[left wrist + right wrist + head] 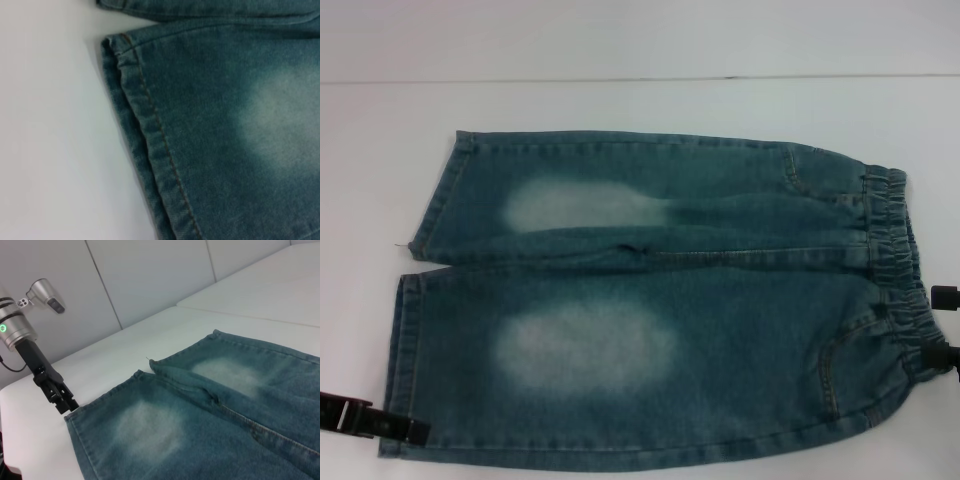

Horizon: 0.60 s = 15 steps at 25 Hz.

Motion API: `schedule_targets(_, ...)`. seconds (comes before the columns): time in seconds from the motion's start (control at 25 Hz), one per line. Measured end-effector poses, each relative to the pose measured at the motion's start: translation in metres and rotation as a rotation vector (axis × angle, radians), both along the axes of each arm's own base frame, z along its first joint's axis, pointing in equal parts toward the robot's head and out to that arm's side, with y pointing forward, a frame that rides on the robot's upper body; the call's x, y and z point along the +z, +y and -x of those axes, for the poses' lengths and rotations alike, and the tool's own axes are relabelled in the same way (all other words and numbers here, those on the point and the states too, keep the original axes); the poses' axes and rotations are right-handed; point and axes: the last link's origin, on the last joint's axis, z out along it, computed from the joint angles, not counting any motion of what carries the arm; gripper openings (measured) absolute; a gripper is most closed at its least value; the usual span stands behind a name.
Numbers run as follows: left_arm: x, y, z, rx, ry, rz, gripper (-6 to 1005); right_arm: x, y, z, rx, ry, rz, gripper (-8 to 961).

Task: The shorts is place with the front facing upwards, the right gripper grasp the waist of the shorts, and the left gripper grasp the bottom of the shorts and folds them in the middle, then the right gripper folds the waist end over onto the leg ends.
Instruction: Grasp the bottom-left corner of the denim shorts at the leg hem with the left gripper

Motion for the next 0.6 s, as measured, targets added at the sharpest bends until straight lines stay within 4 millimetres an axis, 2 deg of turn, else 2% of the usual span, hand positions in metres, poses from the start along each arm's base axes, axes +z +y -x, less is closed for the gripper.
schedule_targets(0.6, -0.0057, 0.0005, -0.0035, -0.012, -0.008, 0.034, 873, 0.0004, 0.0015, -0.0005, -0.003, -0.006, -0.006, 881)
